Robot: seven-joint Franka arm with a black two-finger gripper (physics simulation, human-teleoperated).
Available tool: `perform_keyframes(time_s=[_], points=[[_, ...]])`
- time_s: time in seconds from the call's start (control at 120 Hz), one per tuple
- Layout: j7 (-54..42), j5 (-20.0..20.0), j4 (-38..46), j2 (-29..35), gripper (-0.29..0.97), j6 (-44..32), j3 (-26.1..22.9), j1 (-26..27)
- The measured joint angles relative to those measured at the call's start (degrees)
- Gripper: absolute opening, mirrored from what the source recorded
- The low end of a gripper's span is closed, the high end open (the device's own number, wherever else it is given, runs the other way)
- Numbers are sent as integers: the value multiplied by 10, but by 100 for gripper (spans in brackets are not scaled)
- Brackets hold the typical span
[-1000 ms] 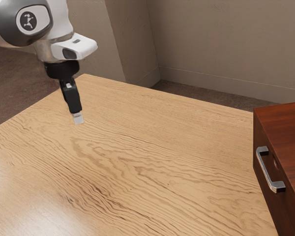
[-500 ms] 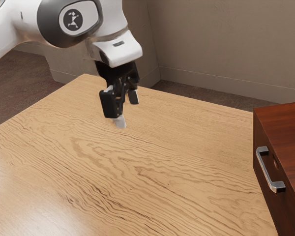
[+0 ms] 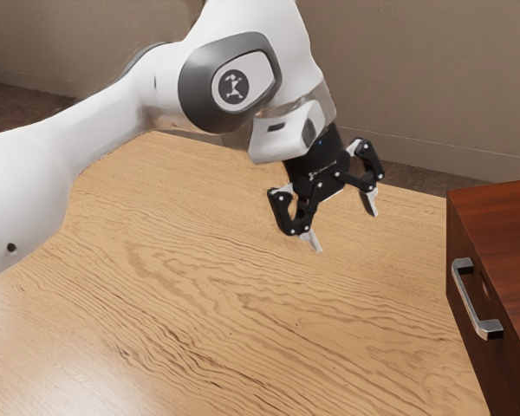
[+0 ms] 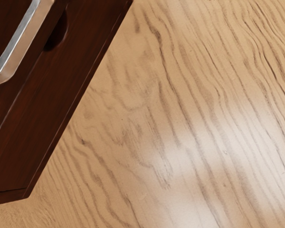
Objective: Pull the drawer handle with one arm to open the drawer
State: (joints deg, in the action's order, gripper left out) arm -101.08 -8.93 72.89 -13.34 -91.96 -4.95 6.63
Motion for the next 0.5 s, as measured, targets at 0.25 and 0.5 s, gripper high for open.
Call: perform_keyframes(time_s=[0.25,0.5], points=[[-135,-47,-17,-51,51,-81,-24,5],[-223,-78,72,-8,35,-141,-20,33]])
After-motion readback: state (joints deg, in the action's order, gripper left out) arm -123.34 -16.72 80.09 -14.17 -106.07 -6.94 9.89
